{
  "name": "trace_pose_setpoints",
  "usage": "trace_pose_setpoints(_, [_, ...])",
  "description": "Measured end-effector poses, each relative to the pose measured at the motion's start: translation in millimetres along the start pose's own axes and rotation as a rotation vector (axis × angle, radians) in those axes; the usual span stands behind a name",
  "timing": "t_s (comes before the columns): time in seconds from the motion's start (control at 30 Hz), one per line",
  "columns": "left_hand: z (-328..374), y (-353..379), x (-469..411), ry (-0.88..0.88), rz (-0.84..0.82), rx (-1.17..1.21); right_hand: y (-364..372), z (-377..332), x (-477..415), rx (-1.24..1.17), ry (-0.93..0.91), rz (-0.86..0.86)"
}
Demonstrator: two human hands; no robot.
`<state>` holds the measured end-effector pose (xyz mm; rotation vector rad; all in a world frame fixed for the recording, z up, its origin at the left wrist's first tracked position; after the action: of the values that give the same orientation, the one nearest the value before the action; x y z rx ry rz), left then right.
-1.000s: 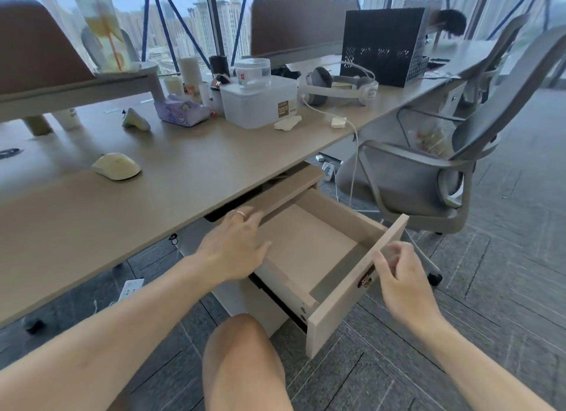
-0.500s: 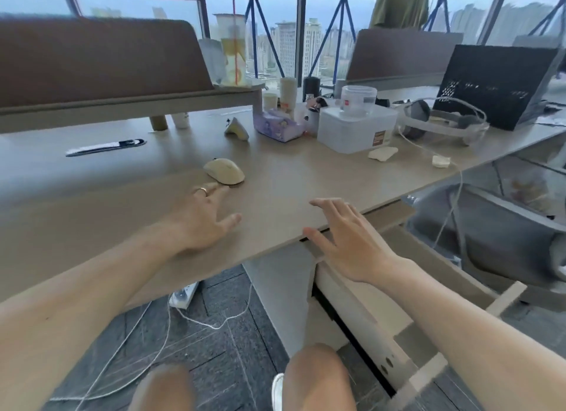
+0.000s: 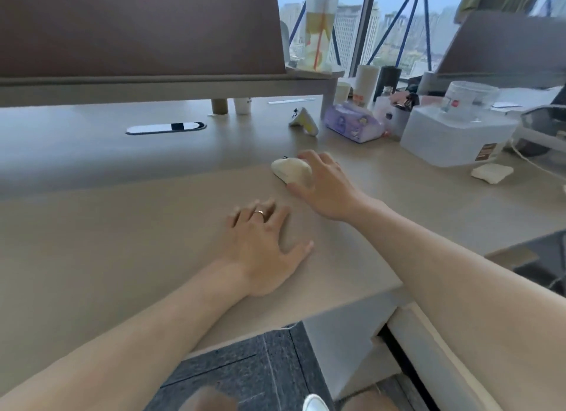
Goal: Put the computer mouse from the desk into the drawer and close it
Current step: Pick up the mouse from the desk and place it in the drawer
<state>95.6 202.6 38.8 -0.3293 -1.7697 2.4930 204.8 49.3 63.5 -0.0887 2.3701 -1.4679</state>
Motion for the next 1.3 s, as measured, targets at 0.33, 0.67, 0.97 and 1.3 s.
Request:
trace_pose_setpoints(0.33, [-12.5,6.7,-7.0,0.019,0.019,-0.011,42.1,4.5,-44.7,-0.031,-0.022,-0.025])
trace_pose_setpoints(0.67, [-10.2,3.8,-6.1,0.001,0.013,-0.018,-25.0,15.1,20.9,-0.103,-0.068,0.189])
trace_pose_setpoints(0.97, [4.7,-3.8,6.8,0.082,0.102,0.062,-105.9,68.8,145.3,-0.033,0.032,0.299])
trace_pose_setpoints(1.3, [142.8,53.2,49.4,0.496,0.041,0.264,-148.7,120.6,253.0,0.013,0.211,0.395])
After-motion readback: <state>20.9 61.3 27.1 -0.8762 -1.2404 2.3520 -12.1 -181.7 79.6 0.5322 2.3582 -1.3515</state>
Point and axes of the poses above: each hand's wrist, its own x-axis away from the middle knuckle, its own y-axis out of the palm, z = x × y, the point moved 1 cm from there along -x, towards the middle knuckle, and after that the axes turned 4 degrees about x, right-handed, at the moved point
